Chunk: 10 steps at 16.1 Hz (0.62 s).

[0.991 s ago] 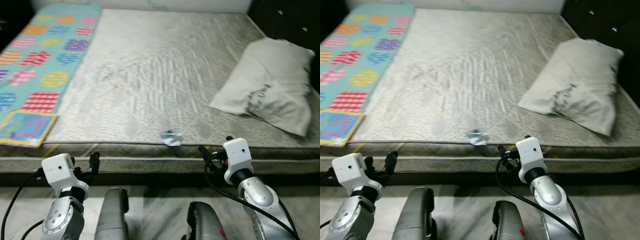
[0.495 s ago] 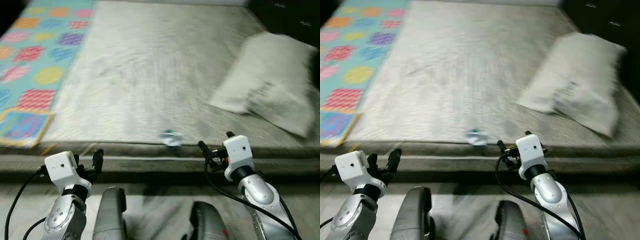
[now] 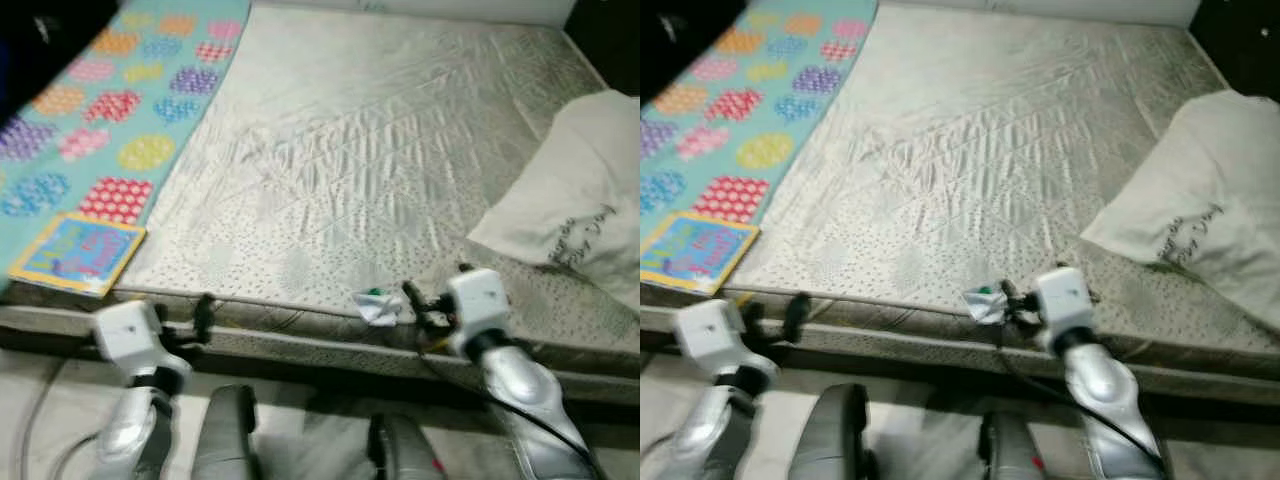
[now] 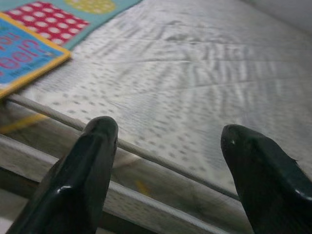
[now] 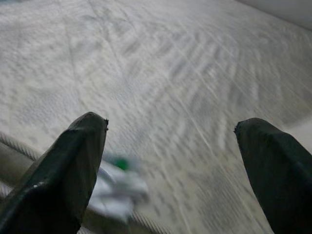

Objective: Clean up the room

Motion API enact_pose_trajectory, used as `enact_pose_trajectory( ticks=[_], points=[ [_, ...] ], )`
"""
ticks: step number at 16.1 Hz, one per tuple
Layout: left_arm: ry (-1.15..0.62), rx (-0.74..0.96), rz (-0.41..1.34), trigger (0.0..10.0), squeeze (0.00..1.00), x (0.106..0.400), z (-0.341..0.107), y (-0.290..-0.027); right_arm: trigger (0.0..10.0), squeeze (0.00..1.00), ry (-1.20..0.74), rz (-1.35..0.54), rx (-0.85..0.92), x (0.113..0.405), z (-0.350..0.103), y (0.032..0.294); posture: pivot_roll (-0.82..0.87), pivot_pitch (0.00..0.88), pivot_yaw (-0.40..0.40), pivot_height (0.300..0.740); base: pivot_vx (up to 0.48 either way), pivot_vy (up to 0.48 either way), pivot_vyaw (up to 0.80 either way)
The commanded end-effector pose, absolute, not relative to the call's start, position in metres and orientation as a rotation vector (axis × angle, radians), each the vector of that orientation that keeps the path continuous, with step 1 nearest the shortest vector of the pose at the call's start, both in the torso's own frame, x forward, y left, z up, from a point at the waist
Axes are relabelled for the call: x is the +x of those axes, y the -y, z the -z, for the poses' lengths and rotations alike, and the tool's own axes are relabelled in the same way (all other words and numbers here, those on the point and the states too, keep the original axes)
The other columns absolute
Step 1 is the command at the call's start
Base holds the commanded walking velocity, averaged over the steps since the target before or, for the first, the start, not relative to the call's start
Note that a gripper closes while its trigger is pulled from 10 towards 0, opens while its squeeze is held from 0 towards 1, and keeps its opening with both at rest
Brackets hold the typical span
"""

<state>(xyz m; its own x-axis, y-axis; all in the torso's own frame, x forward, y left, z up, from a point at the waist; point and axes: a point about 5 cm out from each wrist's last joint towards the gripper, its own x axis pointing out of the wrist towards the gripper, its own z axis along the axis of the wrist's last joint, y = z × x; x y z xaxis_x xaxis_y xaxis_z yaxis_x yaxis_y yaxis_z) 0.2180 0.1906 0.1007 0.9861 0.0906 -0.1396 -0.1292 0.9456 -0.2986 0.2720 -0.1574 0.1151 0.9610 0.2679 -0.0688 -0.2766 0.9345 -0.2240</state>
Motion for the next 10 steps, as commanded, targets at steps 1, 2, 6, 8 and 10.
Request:
enact_pose_trajectory(
  ticks=[1, 2, 6, 8, 10],
  points=[
    [-0.124, -0.317, -0.106, 10.0, 0.00, 0.2183, -0.1012, -0.1876, 10.0, 0.00, -0.055, -0.256, -0.246, 0.2684, -0.1114, 0.1674, -0.01, 0.140, -0.039, 0.588, 0.259, 0.000, 0.00],
    [-0.130, -0.315, -0.107, 10.0, 0.00, 0.2183, -0.1005, -0.1877, 10.0, 0.00, -0.055, -0.255, -0.246, 0.2685, -0.1112, 0.1674, -0.01, 0.140, -0.039, 0.588, 0.000, 0.000, 0.00],
    [-0.144, -0.318, -0.112, 10.0, 0.00, 0.2176, -0.0983, -0.1878, 10.0, 0.00, -0.052, -0.259, -0.261, 0.2691, -0.1102, 0.1663, 0.00, 0.147, -0.041, 0.588, 0.000, 0.000, 0.12],
    [-0.152, -0.320, -0.113, 10.0, 0.00, 0.2172, -0.0974, -0.1878, 10.0, 0.00, -0.053, -0.255, -0.263, 0.2699, -0.1098, 0.1653, 0.00, 0.151, -0.040, 0.588, 0.000, 0.000, 0.49],
    [-0.158, -0.323, -0.116, 10.0, 0.00, 0.2152, -0.0975, -0.1882, 10.0, 0.00, -0.073, -0.269, -0.228, 0.2668, -0.1068, 0.1649, 0.00, 0.165, -0.041, 0.578, 0.000, 0.000, 0.00]
  ],
)
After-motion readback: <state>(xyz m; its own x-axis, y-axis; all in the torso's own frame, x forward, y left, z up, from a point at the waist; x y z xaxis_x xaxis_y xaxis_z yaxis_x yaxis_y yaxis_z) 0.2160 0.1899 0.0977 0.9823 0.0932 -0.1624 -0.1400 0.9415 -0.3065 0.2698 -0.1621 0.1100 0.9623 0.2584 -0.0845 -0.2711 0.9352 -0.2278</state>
